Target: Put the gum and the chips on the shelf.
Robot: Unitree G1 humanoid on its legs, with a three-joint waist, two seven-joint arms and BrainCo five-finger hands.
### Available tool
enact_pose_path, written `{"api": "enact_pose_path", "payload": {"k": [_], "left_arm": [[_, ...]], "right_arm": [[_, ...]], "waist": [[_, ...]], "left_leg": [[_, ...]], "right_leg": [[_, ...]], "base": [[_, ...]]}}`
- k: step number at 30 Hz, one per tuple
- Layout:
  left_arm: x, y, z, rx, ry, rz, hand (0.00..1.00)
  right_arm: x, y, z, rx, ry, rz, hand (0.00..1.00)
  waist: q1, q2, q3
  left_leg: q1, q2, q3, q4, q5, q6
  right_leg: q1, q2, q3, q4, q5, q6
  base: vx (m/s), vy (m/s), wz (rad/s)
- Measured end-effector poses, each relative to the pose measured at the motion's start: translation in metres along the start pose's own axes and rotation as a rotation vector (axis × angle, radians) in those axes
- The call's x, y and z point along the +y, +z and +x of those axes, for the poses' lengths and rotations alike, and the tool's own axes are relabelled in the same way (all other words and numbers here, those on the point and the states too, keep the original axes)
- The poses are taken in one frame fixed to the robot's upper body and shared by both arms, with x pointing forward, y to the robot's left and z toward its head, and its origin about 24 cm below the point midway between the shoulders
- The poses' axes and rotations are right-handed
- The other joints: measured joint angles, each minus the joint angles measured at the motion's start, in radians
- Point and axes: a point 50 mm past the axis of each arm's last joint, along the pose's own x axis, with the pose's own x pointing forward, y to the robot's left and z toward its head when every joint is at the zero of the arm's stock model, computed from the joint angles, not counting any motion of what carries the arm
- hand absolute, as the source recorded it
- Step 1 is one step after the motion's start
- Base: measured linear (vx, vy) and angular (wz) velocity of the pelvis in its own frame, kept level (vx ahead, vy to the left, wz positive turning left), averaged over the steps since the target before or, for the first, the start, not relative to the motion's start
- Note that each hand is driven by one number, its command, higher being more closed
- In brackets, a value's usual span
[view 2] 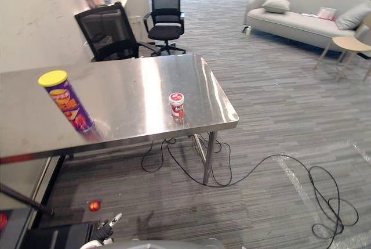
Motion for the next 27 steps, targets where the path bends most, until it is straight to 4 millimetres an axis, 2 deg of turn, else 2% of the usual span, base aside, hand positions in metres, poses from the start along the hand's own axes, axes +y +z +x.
{"api": "enact_pose_path", "payload": {"k": [1,2,3,4,5,6,7,8,9,10,11,12,13,16,18,20,25,27], "left_arm": [[-0.003,0.0,0.0,0.001,-0.011,0.016,0.0],[-0.008,-0.002,0.0,0.006,-0.031,0.045,0.0],[-0.013,-0.003,0.0,0.01,-0.052,0.074,0.0],[-0.015,-0.002,0.0,0.009,-0.06,0.086,0.0],[-0.016,-0.001,0.0,0.007,-0.068,0.101,0.0],[-0.017,-0.001,0.0,0.005,-0.069,0.107,0.0],[-0.018,0.001,0.001,0.0,-0.071,0.106,0.0],[-0.021,0.005,0.002,-0.013,-0.078,0.105,0.0],[-0.018,0.015,0.004,-0.037,-0.073,0.115,0.0],[-0.017,0.023,0.006,-0.056,-0.07,0.139,0.0],[-0.021,0.026,0.007,-0.065,-0.081,0.15,0.0],[-0.028,0.026,0.007,-0.071,-0.101,0.151,0.0],[-0.029,0.02,0.006,-0.057,-0.099,0.129,0.0],[-0.017,-0.001,0.002,0.012,-0.055,0.072,0.0],[-0.01,-0.01,-0.001,0.037,-0.033,0.037,0.0],[-0.009,-0.011,-0.001,0.036,-0.024,0.011,0.0],[-0.003,-0.011,-0.002,0.034,-0.003,-0.03,0.0],[0.001,-0.011,-0.002,0.03,0.012,-0.048,0.0]], "right_arm": [[0.0,0.0,0.0,0.002,0.003,-0.001,0.0],[0.002,-0.001,0.0,0.003,0.01,-0.01,0.0],[0.002,-0.004,-0.001,0.013,0.013,-0.028,0.0],[0.002,-0.007,-0.001,0.02,0.014,-0.028,0.0],[0.004,-0.012,-0.002,0.033,0.019,-0.032,0.0],[0.002,-0.016,-0.003,0.047,0.018,-0.043,0.0],[0.002,-0.016,-0.003,0.048,0.022,-0.056,0.0],[0.003,-0.015,-0.003,0.047,0.027,-0.064,0.0],[0.004,-0.018,-0.004,0.053,0.029,-0.071,0.0],[0.003,-0.022,-0.005,0.063,0.032,-0.08,0.0],[0.002,-0.022,-0.005,0.068,0.029,-0.089,0.0],[-0.001,-0.023,-0.005,0.072,0.022,-0.092,0.0],[-0.004,-0.018,-0.005,0.058,0.019,-0.093,0.0],[-0.01,-0.009,-0.004,0.025,0.001,-0.052,0.0],[-0.015,-0.005,-0.004,0.011,-0.017,-0.03,0.0],[-0.018,-0.001,-0.004,-0.005,-0.03,-0.007,0.0],[-0.025,0.011,-0.004,-0.057,-0.054,0.08,0.0],[-0.027,0.031,-0.005,-0.16,-0.046,0.176,0.0]], "waist": [[-0.002,0.004,-0.004],[-0.003,0.013,-0.008],[-0.007,0.035,-0.009],[-0.007,0.039,-0.007],[-0.008,0.041,-0.004],[-0.009,0.042,-0.002],[-0.008,0.042,-0.001],[-0.009,0.052,-0.006],[-0.011,0.034,-0.007],[-0.015,-0.001,0.0],[-0.013,0.001,0.01],[-0.01,0.006,0.009],[-0.007,0.022,0.009],[-0.009,0.045,0.012],[-0.008,0.053,0.007],[-0.006,0.053,0.007],[-0.007,0.029,0.0],[-0.007,0.018,-0.004]], "left_leg": [[0.016,-0.014,0.007,-0.021,0.001,0.003],[0.036,-0.022,0.014,-0.044,0.002,0.005],[0.054,-0.018,0.012,-0.063,0.002,0.005],[0.065,-0.018,0.008,-0.073,0.004,0.007],[0.088,-0.016,-0.003,-0.095,0.019,0.028],[0.107,-0.008,-0.015,-0.11,0.026,0.035],[0.115,-0.001,-0.023,-0.115,0.026,0.036],[0.116,0.021,-0.037,-0.121,0.03,0.029],[0.102,0.026,-0.058,-0.123,0.033,0.016],[0.09,0.013,-0.091,-0.118,0.028,0.004],[0.094,0.02,-0.11,-0.114,0.029,-0.002],[0.105,0.037,-0.131,-0.125,0.038,-0.016],[0.119,0.055,-0.141,-0.148,0.047,-0.031],[0.156,0.089,-0.164,-0.19,0.062,-0.053],[0.159,0.096,-0.164,-0.198,0.065,-0.055],[0.151,0.093,-0.167,-0.201,0.065,-0.055],[0.13,0.064,-0.193,-0.221,0.072,-0.044],[0.118,0.056,-0.194,-0.235,0.081,-0.032]], "right_leg": [[-0.009,-0.009,0.001,0.029,0.01,0.009],[-0.07,0.002,-0.017,0.15,0.038,0.024],[-0.127,0.031,-0.025,0.278,0.075,0.013],[-0.149,0.041,-0.029,0.331,0.089,0.006],[-0.184,0.053,-0.039,0.409,0.097,0.004],[-0.182,0.057,-0.066,0.41,0.072,-0.016],[-0.178,0.06,-0.09,0.38,0.052,-0.013],[-0.171,0.083,-0.125,0.284,0.038,-0.015],[-0.15,0.1,-0.137,0.151,0.058,0.002],[-0.141,0.087,-0.16,0.102,0.051,0.044],[-0.131,0.083,-0.186,0.106,0.046,0.053],[-0.115,0.1,-0.208,0.106,0.044,0.05],[-0.106,0.116,-0.224,0.105,0.039,0.041],[-0.059,0.147,-0.255,0.074,0.033,0.028],[-0.043,0.152,-0.265,0.06,0.032,0.028],[-0.043,0.148,-0.275,0.052,0.032,0.028],[-0.03,0.119,-0.296,-0.003,0.038,0.029],[-0.032,0.109,-0.304,-0.03,0.057,0.034]], "base": [[0.14,0.143,-0.39],[0.17,0.13,-0.16],[0.13,0.098,-0.08],[0.19,0.083,0.12],[0.18,0.003,0.2],[0.23,-0.015,0.21],[0.22,-0.089,0.25],[0.21,-0.125,0.36],[0.19,-0.143,0.65],[0.13,-0.147,0.72],[0.18,-0.184,0.8],[0.25,-0.205,0.55],[0.3,-0.217,0.42],[0.21,-0.155,0.22],[0.09,-0.056,0.13],[0.04,-0.013,0.17],[-0.03,0.029,0.18],[-0.06,0.06,0.13]]}}
